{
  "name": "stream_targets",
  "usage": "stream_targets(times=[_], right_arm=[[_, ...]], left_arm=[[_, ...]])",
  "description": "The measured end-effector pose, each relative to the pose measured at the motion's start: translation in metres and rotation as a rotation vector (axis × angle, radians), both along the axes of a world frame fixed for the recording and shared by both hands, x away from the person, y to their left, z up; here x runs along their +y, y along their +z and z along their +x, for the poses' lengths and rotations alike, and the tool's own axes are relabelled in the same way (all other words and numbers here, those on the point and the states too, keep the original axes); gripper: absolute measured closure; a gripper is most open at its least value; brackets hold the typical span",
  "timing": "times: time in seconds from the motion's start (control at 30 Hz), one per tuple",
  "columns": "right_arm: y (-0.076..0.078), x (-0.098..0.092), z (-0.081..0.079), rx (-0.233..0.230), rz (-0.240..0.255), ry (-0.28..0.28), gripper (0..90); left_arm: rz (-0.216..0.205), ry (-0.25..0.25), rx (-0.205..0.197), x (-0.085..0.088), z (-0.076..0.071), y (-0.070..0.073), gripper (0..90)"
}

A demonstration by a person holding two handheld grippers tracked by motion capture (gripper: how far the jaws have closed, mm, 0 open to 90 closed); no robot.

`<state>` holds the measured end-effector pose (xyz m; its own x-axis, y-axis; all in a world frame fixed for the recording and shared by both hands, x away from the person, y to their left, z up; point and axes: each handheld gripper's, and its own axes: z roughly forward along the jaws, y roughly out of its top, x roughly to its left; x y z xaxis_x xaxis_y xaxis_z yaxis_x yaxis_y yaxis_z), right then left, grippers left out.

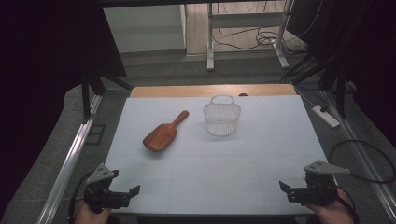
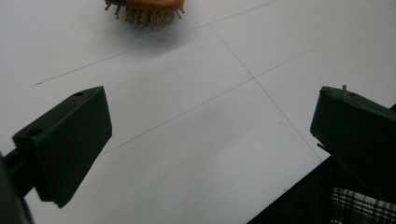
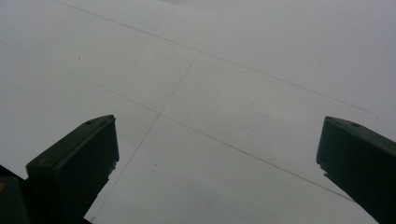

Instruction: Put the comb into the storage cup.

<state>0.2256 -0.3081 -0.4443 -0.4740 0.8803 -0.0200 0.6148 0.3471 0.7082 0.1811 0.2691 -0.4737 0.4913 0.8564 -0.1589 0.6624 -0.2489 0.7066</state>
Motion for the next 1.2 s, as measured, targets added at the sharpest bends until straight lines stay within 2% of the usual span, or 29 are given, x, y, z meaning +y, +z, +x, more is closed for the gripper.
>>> stream_targets(times=[0.1,0.3,0.57,0.9,0.97,1.2], right_arm=[[0.000,-0.002,0.001,0.000,-0.016,-0.001,0.0],[0.000,-0.005,0.000,0.002,0.000,-0.006,0.0],[-0.001,-0.004,0.001,0.012,-0.017,0.000,0.0],[0.000,-0.005,0.001,0.009,-0.002,-0.001,0.0],[0.000,-0.006,0.001,0.011,-0.019,0.004,0.0],[0.000,-0.007,0.001,0.011,-0.001,0.007,0.0]], left_arm=[[0.001,-0.003,-0.001,0.000,0.000,0.000,0.0],[0.005,-0.008,0.001,-0.001,0.000,0.000,0.0],[0.007,-0.012,0.011,-0.001,0.001,0.000,0.0],[-0.016,-0.024,0.027,0.000,0.003,0.000,0.0],[-0.019,-0.029,0.027,0.000,0.004,0.000,0.2],[-0.021,-0.053,0.025,-0.004,0.010,0.002,0.3]])
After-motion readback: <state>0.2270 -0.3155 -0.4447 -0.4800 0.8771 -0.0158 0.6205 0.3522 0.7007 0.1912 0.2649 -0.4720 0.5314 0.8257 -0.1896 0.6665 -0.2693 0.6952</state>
